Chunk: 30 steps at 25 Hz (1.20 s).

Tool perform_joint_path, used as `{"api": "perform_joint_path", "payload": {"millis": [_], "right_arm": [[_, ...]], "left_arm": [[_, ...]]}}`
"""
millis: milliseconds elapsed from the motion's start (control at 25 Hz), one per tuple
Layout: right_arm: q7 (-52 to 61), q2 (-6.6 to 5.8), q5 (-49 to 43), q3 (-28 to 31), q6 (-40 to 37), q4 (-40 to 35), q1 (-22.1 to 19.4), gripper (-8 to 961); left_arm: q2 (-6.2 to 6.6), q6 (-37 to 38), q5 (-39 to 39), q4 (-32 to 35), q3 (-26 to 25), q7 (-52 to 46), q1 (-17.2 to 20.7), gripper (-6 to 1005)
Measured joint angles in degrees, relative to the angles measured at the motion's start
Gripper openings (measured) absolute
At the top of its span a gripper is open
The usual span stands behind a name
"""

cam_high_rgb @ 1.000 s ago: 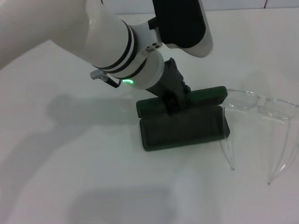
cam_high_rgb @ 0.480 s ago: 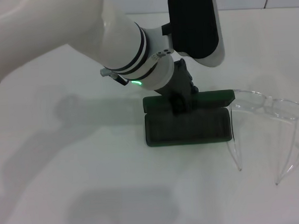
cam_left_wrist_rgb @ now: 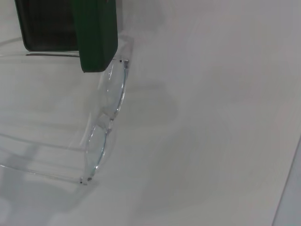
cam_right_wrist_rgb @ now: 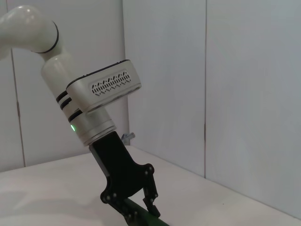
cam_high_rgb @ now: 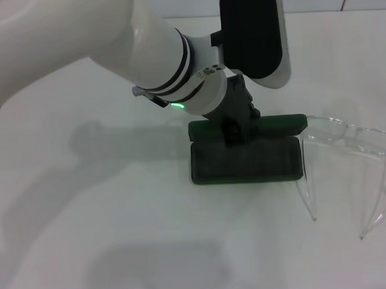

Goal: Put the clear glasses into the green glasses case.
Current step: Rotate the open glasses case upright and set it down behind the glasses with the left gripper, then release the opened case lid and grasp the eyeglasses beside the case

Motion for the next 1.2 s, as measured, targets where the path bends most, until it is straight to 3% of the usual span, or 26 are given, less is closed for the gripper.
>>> {"api": "perform_joint_path", "payload": {"millis": [1200], "right_arm": [[0.00, 0.08, 0.00, 0.00, -0.17, 0.69, 0.44, 868]], "left_arm": [[0.17, -0.72, 0.37, -1.00, -1.61, -1.36, -0.36, 346]]}}
